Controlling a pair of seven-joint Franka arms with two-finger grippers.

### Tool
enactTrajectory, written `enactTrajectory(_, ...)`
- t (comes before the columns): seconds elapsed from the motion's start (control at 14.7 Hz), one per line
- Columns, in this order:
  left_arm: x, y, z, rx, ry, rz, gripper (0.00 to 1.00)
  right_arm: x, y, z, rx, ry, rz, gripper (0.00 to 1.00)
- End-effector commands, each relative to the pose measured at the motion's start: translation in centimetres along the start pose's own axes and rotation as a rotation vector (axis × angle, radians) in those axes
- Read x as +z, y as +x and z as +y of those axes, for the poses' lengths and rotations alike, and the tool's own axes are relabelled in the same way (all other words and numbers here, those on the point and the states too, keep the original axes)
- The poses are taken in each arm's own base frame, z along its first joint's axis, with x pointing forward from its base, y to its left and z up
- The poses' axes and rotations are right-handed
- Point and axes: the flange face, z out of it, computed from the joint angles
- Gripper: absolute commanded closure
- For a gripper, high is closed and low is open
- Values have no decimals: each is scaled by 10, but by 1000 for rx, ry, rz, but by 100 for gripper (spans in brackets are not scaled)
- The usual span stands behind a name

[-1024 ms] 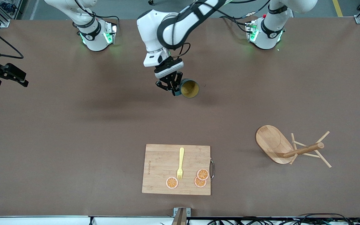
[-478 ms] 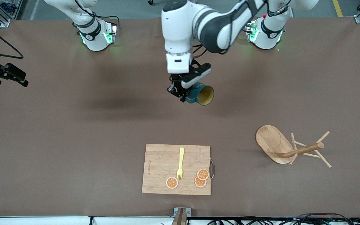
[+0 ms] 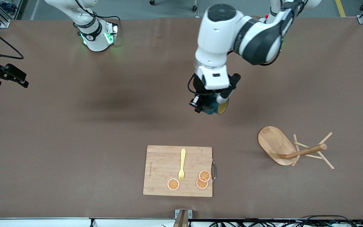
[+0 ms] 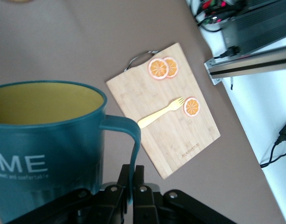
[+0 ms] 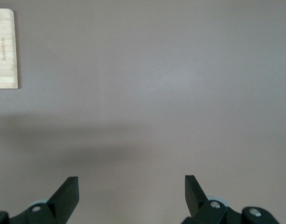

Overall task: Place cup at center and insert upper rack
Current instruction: 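Lift the mug by its handle with the left gripper, then carry the mug over to the wooden mug stand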

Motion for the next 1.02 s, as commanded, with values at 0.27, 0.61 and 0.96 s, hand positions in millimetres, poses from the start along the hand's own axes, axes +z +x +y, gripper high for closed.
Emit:
enactTrajectory(0.27,-12,116,-15,-159,6,-212,100,-2,-3,3,-5,-14,5,0)
enactTrajectory(0.61,-2,198,-32,-288,0,-297,99,-2,-3,2,-7,-14,3,0)
enactTrajectory(0.96,13,271,-47,-314,-34,-345,99,-2,-4,4,-2,-14,2,0)
